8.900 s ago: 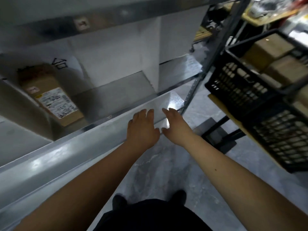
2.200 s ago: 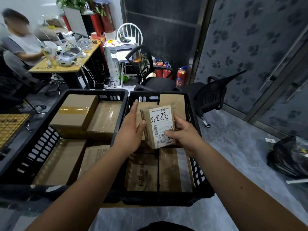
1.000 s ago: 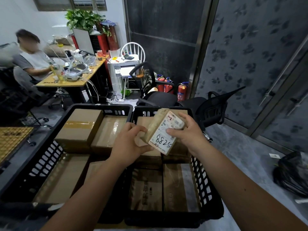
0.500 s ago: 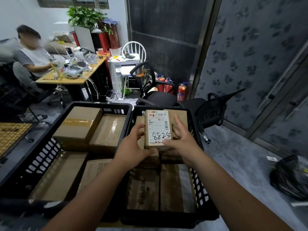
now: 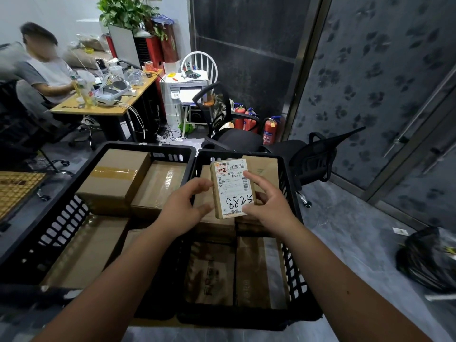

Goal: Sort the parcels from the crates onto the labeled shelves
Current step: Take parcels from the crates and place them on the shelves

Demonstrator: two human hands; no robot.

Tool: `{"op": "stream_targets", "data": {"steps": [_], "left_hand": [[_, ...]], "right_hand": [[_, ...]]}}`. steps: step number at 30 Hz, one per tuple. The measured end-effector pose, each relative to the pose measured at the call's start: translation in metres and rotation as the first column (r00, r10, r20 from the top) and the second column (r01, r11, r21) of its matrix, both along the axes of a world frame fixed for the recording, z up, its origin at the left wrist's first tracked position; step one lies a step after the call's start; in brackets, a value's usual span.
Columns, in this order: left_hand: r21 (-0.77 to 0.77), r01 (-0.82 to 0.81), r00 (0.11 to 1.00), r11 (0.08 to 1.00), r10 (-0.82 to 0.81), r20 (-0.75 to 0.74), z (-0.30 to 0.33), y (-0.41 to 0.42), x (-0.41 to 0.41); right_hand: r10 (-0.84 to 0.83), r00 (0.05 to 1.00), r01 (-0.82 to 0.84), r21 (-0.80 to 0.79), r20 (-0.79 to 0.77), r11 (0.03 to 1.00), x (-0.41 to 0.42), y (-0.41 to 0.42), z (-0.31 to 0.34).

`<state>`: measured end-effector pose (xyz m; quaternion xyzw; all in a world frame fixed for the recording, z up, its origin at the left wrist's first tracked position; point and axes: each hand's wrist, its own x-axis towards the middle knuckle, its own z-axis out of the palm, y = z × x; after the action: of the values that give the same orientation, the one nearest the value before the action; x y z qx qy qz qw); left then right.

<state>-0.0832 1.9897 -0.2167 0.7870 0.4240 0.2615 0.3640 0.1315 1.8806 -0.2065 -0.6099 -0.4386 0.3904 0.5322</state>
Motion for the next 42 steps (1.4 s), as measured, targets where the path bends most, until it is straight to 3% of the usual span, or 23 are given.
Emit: {"op": "stream_targets", "data": {"steps": [7, 16, 25, 29, 35, 42], "left_hand": [[0.138, -0.139, 0.987, 0.981, 0.149, -0.064, 0.019, 0.002, -0.004], [0.303, -0.374, 0.881, 0.876, 0.438, -0.18, 0.054, -0.042, -0.048], [0.549, -0.561, 0.584, 0.62, 0.766, -0.27, 0.093, -0.145, -0.089], [0.653, -0.561, 0.384, 0.509, 0.859, -0.339, 0.105, -0.2, -0.1], [0.69, -0.602, 0.176, 0.402, 0.909, -0.377, 0.117, -0.279, -0.129], [0.67, -0.713, -0.078, 0.208, 0.925, -0.371, 0.127, -0.374, -0.168]], "right_hand": [[0.021, 1.0, -0.022, 0.063, 0.022, 0.998, -0.009, 0.013, 0.003], [0.236, 0.964, -0.252, 0.136, 0.121, 0.958, -0.037, 0.035, 0.017], [0.563, 0.812, -0.584, 0.225, 0.155, 0.78, -0.08, 0.021, 0.043], [0.686, 0.717, -0.693, 0.23, 0.122, 0.683, -0.11, 0.006, 0.048], [0.826, 0.56, -0.808, 0.258, 0.059, 0.529, -0.166, -0.035, 0.054], [0.949, 0.313, -0.917, 0.276, 0.048, 0.288, -0.242, -0.091, 0.069]]}}
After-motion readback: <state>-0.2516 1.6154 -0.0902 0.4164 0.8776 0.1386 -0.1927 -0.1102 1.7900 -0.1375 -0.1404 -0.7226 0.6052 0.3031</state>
